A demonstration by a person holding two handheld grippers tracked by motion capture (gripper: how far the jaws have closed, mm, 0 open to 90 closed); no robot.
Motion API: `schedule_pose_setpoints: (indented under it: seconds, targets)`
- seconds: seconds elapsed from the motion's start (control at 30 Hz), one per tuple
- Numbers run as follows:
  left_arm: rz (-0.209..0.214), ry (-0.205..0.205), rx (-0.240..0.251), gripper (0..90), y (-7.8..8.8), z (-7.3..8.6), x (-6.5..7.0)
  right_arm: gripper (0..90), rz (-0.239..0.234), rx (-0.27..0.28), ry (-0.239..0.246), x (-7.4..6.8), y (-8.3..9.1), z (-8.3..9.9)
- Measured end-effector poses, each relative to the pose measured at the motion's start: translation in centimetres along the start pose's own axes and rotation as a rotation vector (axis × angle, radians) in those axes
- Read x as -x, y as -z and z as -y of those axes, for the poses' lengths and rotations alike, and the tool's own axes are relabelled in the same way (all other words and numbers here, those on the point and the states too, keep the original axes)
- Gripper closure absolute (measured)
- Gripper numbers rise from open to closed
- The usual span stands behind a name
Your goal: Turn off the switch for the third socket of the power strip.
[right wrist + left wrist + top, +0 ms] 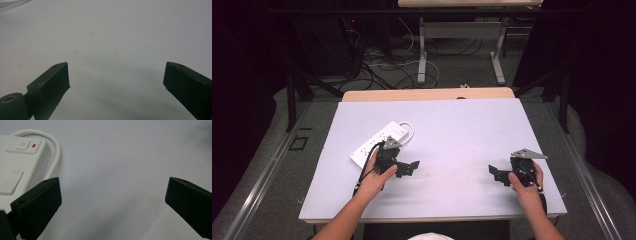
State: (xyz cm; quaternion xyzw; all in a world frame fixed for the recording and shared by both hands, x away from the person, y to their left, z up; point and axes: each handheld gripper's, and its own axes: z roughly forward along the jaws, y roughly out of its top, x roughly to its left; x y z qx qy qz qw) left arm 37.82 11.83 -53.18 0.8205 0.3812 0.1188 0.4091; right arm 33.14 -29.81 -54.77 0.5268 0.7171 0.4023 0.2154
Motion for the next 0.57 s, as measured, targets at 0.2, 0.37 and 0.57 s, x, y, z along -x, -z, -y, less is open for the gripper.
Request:
schedule_pose_setpoints:
  seconds: [0.2, 0.37, 0.57]
  targets:
    - [0.001, -0.009, -0.008, 0.7, -0.17, 0.08, 0.15, 6.0, -0.002, 0.001, -0.001, 0.04, 0.0, -0.01]
    - [0.001, -0.005, -0.004, 0.7, -0.22, 0.12, 0.19, 6.0, -0.002, -0.001, -0.001, 0.0, -0.02, -0.01]
    - [0.004, -0.005, -0.003, 0.7, -0.25, 0.1, 0.18, 6.0, -0.004, -0.002, 0.001, 0.04, -0.02, 0.0]
